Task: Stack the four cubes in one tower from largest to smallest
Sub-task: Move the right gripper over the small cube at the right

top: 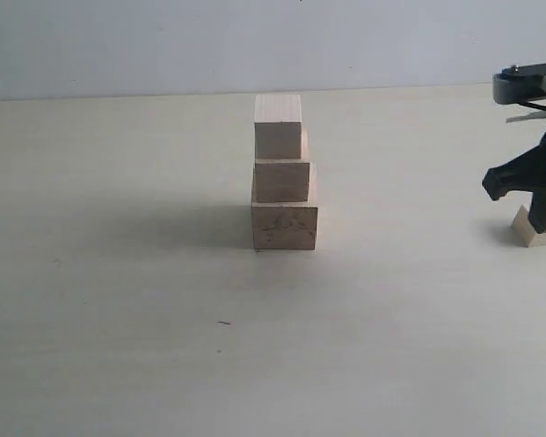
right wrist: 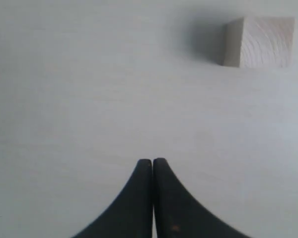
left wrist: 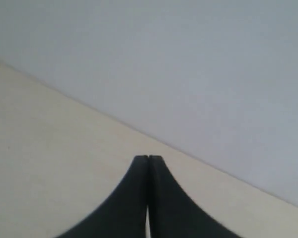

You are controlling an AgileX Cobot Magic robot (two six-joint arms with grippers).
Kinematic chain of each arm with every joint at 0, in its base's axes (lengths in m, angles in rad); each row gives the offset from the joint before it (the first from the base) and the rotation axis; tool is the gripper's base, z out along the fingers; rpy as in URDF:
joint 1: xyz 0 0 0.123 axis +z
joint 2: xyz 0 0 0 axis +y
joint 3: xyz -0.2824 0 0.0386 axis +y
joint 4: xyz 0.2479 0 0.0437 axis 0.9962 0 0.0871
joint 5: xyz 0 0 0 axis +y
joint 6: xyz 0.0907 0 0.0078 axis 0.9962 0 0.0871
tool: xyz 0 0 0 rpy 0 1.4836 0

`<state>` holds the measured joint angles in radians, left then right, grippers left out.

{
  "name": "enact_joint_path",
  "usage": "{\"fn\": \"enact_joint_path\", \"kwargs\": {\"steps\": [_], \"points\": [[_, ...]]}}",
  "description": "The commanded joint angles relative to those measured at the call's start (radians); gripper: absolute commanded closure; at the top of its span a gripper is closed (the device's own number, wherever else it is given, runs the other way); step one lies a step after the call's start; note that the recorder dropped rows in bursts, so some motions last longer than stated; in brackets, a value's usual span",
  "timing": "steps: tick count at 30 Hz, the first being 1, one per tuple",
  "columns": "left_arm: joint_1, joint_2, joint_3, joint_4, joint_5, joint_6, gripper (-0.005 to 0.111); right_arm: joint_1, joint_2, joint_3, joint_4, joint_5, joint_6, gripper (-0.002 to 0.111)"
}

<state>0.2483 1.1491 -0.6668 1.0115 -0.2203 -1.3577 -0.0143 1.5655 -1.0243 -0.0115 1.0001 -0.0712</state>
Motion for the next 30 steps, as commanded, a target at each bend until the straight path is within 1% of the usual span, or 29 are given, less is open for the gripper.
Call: {"fn": "enact_joint_path", "kwargs": {"steps": [1, 3, 4, 5, 6, 8, 9, 11, 14, 18, 19, 21, 24, 26, 28, 30], "points": [[0.004, -0.216, 0.126, -0.005, -0.091, 0.039, 0.107, -0.033, 0.017, -0.006, 0.011, -0.042, -0.036, 0.108], [0.004, -0.361, 0.161, -0.005, -0.056, 0.039, 0.107, -0.033, 0.017, -0.006, 0.011, -0.094, -0.036, 0.108], [0.004, -0.462, 0.168, -0.005, 0.008, 0.031, 0.107, -0.033, 0.017, -0.006, 0.011, -0.103, -0.036, 0.108], [0.004, -0.511, 0.168, -0.005, 0.038, 0.024, 0.107, -0.033, 0.018, -0.006, 0.011, -0.107, -0.036, 0.108], [0.004, -0.583, 0.168, -0.005, 0.086, 0.024, 0.107, -0.033, 0.021, -0.006, 0.011, -0.109, -0.036, 0.106], [0.004, -0.670, 0.168, 0.004, 0.165, 0.024, 0.107, -0.033, 0.033, -0.006, 0.011, -0.119, -0.036, 0.102], [0.004, -0.722, 0.175, 0.006, 0.226, 0.028, 0.107, -0.033, 0.043, -0.006, 0.011, -0.119, -0.032, 0.099], [0.004, -0.774, 0.194, 0.006, 0.288, 0.057, 0.107, -0.035, 0.064, -0.006, 0.011, -0.119, -0.032, 0.094], [-0.005, -0.793, 0.259, 0.004, 0.344, 0.070, 0.107, -0.035, 0.092, -0.006, 0.011, -0.133, -0.001, 0.087], [-0.060, -0.791, 0.389, -0.006, 0.346, 0.066, 0.107, -0.050, 0.112, -0.006, 0.011, -0.134, 0.026, 0.081], [-0.081, -0.794, 0.417, -0.006, 0.346, 0.066, 0.107, -0.058, 0.114, -0.006, 0.011, -0.126, 0.030, 0.079], [-0.146, -0.817, 0.456, -0.006, 0.346, 0.066, 0.107, -0.088, 0.121, -0.006, 0.011, -0.101, 0.033, 0.074], [-0.245, -0.897, 0.455, -0.004, 0.342, 0.066, 0.107, -0.142, 0.132, -0.010, 0.011, -0.054, 0.051, 0.065], [-0.279, -0.965, 0.435, 0.011, 0.340, 0.081, 0.107, -0.173, 0.135, -0.013, 0.018, -0.021, 0.058, 0.059], [-0.289, -1.035, 0.425, 0.031, 0.344, 0.107, 0.107, -0.186, 0.135, -0.013, 0.040, -0.010, 0.058, 0.055], [-0.289, -1.101, 0.432, 0.031, 0.383, 0.137, 0.107, -0.185, 0.135, -0.013, 0.040, -0.020, 0.046, 0.055]]}}
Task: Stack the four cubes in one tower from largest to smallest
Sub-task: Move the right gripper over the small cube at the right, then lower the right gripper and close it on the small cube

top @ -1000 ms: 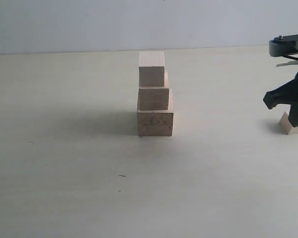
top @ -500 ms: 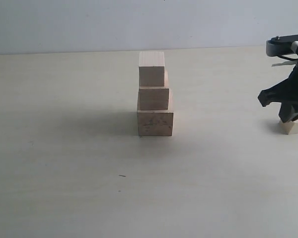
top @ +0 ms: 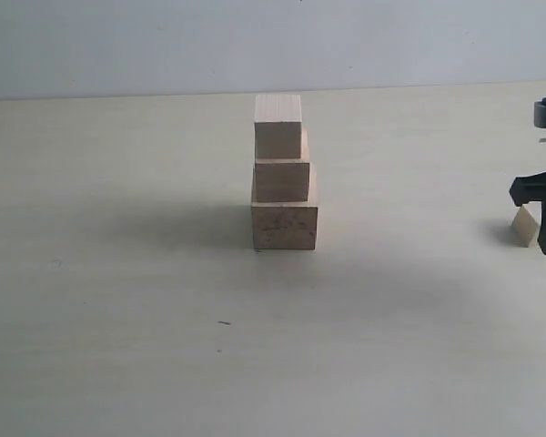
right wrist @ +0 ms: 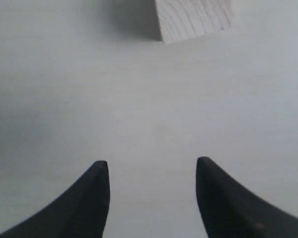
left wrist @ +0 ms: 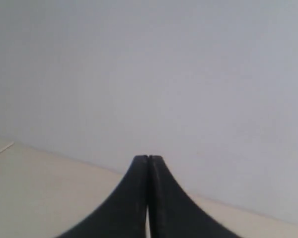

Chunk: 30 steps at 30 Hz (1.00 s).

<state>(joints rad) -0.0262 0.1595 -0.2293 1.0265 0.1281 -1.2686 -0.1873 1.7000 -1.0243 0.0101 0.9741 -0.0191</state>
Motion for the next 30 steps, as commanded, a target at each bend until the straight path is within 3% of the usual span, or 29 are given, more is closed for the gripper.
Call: {"fn": "enact_joint_path", "kwargs": {"steps": [1, 5, 8, 11, 16, 25, 30], "points": [[-0.015, -0.136, 0.006, 0.016, 0.070, 0.064, 0.107, -0.010, 0.000, -0.013, 0.021, -0.005, -0.019, 0.055], [-0.015, -0.160, 0.065, 0.005, 0.267, 0.066, 0.107, -0.010, 0.013, -0.013, 0.090, -0.097, -0.131, 0.055], [-0.015, -0.160, 0.126, -0.174, 0.401, 0.057, 0.107, -0.010, 0.031, -0.013, 0.050, -0.154, -0.170, 0.053], [-0.015, -0.160, 0.172, -0.261, 0.306, -0.027, 0.107, -0.010, 0.040, -0.013, -0.048, -0.189, -0.139, 0.047], [-0.015, -0.160, 0.229, -0.309, 0.060, 0.071, 0.107, -0.010, 0.068, -0.013, -0.099, -0.296, -0.054, 0.040], [-0.015, -0.135, 0.229, -0.286, 0.297, 0.089, 0.107, -0.010, 0.149, -0.013, -0.099, -0.393, -0.057, 0.040], [-0.015, -0.135, 0.229, -0.286, 0.179, 0.087, 0.107, -0.010, 0.186, -0.013, -0.099, -0.432, -0.022, 0.040]]}}
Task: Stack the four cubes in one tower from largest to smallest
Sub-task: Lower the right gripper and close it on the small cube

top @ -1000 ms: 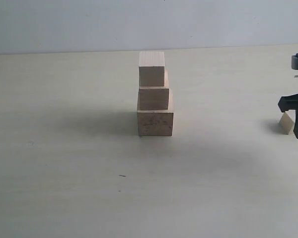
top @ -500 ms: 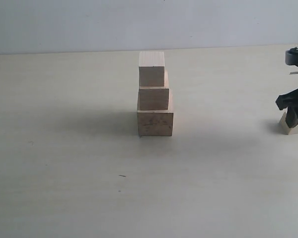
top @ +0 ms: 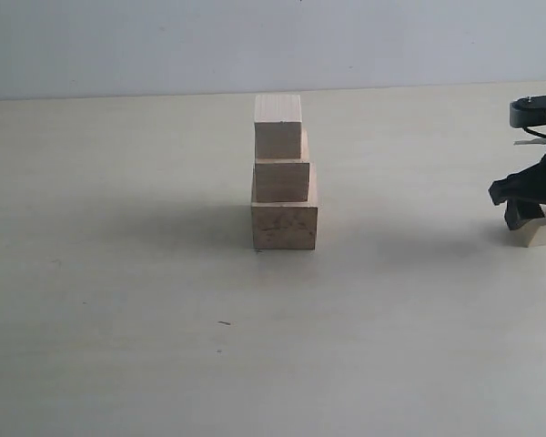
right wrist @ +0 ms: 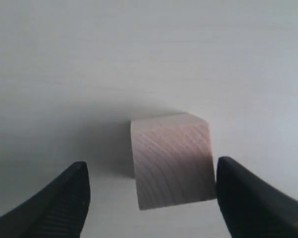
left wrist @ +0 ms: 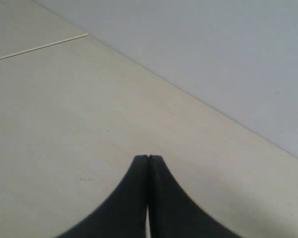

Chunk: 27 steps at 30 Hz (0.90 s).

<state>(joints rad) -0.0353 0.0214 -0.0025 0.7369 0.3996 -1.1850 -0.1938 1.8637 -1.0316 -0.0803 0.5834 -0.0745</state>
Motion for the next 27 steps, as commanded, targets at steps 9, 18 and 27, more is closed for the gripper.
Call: {"fn": "enact_joint_path", "kwargs": {"steps": [9, 18, 27], "points": [[-0.006, 0.004, 0.003, 0.018, -0.187, 0.032, 0.107, -0.004, 0.100, -0.005, 0.005, -0.052, 0.036, 0.040], [-0.006, 0.004, 0.003, 0.018, -0.087, 0.030, 0.107, -0.004, 0.096, -0.005, 0.049, 0.023, 0.061, 0.043], [-0.006, 0.004, 0.003, 0.018, -0.087, 0.030, 0.107, -0.004, 0.086, -0.023, 0.049, 0.051, 0.132, 0.072]]}}
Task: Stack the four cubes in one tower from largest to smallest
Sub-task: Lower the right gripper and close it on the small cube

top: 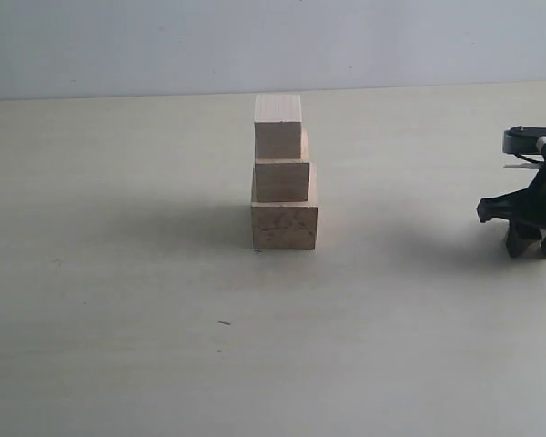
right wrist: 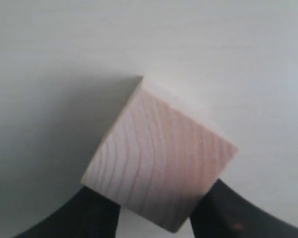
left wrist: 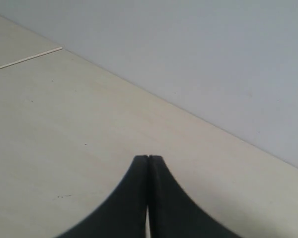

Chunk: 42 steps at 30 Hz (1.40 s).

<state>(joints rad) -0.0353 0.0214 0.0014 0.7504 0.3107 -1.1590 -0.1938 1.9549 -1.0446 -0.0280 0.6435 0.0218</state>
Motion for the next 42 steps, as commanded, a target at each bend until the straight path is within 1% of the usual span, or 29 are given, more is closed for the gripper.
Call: {"fn": "enact_joint_path", "kwargs": {"steps": [1, 8, 10, 12, 14, 16, 18, 22, 24, 29, 35, 39, 42], "points": [[-0.006, 0.004, -0.001, 0.005, 0.002, 0.004, 0.107, -0.004, -0.005, -0.010, 0.001, -0.008, 0.037, 0.072], [-0.006, 0.004, -0.001, 0.005, 0.002, 0.004, 0.107, -0.004, -0.005, -0.010, 0.011, -0.008, 0.029, 0.071], [-0.006, 0.004, -0.001, 0.005, 0.002, 0.004, 0.107, -0.004, -0.005, -0.010, 0.011, -0.008, 0.025, 0.064], [-0.006, 0.004, -0.001, 0.005, 0.002, 0.004, 0.107, -0.004, -0.007, -0.015, -0.001, -0.002, 0.026, 0.054], [-0.006, 0.004, -0.001, 0.005, 0.002, 0.004, 0.107, -0.004, -0.007, -0.044, -0.001, 0.055, 0.035, 0.046], [-0.006, 0.004, -0.001, 0.005, 0.002, 0.004, 0.107, -0.004, -0.007, -0.084, 0.004, 0.120, 0.037, 0.043], [-0.006, 0.004, -0.001, 0.005, 0.002, 0.004, 0.107, -0.004, -0.007, -0.131, 0.022, 0.143, 0.045, 0.043], [-0.006, 0.004, -0.001, 0.005, 0.002, 0.004, 0.107, -0.004, 0.002, -0.200, 0.083, 0.128, 0.045, 0.044], [-0.006, 0.004, -0.001, 0.005, 0.002, 0.004, 0.107, -0.004, 0.012, -0.216, 0.067, 0.132, 0.029, 0.044], [-0.006, 0.004, -0.001, 0.005, -0.001, 0.004, 0.107, -0.004, 0.016, -0.221, 0.052, 0.171, 0.007, 0.044], [-0.006, 0.004, -0.001, 0.005, -0.010, 0.004, 0.107, -0.004, 0.026, -0.221, 0.028, 0.176, 0.110, 0.045], [-0.006, 0.004, -0.001, 0.005, -0.031, 0.004, 0.107, -0.004, 0.044, -0.221, 0.028, 0.182, 0.120, 0.045], [-0.006, 0.004, -0.001, 0.005, -0.055, 0.004, 0.107, -0.004, 0.047, -0.221, 0.028, 0.181, 0.133, 0.051]]}}
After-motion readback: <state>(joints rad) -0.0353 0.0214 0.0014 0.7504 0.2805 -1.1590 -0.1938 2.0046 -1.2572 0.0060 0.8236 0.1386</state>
